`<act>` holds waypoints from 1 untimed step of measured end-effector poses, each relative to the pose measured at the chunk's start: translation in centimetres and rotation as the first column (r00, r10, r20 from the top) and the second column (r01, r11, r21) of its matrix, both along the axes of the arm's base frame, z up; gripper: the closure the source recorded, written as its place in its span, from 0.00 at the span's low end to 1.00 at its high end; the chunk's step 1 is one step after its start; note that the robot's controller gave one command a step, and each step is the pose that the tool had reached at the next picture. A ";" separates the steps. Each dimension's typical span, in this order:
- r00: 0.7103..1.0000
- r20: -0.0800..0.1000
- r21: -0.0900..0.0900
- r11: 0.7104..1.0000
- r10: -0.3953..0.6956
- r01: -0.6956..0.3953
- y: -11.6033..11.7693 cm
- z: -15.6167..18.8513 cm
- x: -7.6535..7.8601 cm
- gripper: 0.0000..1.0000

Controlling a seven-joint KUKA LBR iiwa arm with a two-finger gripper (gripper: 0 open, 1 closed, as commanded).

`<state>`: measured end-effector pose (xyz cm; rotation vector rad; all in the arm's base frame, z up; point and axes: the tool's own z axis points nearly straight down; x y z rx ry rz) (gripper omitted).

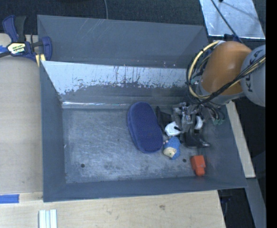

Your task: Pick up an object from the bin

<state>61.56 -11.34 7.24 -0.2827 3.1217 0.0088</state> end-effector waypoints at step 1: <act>1.000 0.000 0.000 1.000 0.000 0.000 0.0 0.0 0.0 0.00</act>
Offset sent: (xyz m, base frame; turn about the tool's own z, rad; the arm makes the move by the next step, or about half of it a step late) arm 0.0000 0.0000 0.0000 0.0000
